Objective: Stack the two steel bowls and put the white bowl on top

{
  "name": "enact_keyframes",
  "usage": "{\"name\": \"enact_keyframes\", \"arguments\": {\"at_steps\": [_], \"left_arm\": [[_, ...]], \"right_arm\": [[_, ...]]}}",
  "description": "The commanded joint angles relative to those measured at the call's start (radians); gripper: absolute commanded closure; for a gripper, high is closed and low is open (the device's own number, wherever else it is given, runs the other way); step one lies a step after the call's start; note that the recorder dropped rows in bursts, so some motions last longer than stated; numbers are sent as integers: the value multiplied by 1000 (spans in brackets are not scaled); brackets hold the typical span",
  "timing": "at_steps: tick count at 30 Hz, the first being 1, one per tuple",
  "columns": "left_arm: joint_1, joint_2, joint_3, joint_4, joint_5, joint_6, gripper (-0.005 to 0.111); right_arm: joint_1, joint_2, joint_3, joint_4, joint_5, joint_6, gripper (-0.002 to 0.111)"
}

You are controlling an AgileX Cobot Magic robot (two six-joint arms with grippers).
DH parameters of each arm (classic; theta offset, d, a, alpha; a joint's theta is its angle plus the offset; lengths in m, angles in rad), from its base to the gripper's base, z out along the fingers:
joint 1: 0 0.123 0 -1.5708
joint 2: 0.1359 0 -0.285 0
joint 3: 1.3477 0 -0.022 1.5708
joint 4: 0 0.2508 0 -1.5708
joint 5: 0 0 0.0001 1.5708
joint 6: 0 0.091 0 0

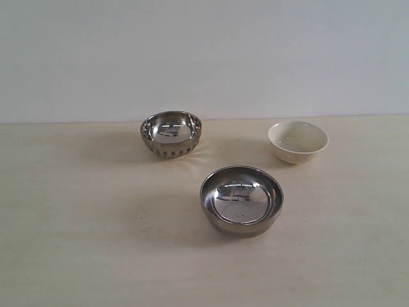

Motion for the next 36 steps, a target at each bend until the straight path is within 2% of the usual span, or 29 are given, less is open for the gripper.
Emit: {"name": "enact_keyframes", "arguments": {"at_steps": [1,5,14,18,22,25,28,31,33,36], "left_arm": [[-5,126,-134,-6,160,71,103],[-5,323,-268,-6,300,149,103],[-7,834,-584,6,662,187,103],[-53,1052,-752,23,771,262,103],[-116,1245,-884,20,820,328,101],[-139,1375,-969,-33,815,323,86],[-162,1505,-1048,-64,817,323,57],[-199,1632,-1132,-64,857,329,24],[-224,1721,-1199,-64,894,358,19],[-246,1848,-1309,-85,931,344,21]], "right_arm": [[3,-4,-1,-1,-3,4,107],[3,-4,-1,-1,-3,4,107],[3,-4,-1,-1,-3,4,107],[3,-4,-1,-1,-3,4,107],[3,-4,-1,-1,-3,4,107],[3,-4,-1,-1,-3,4,107],[3,-4,-1,-1,-3,4,107],[3,-4,-1,-1,-3,4,107],[3,-4,-1,-1,-3,4,107],[3,-4,-1,-1,-3,4,107]]}}
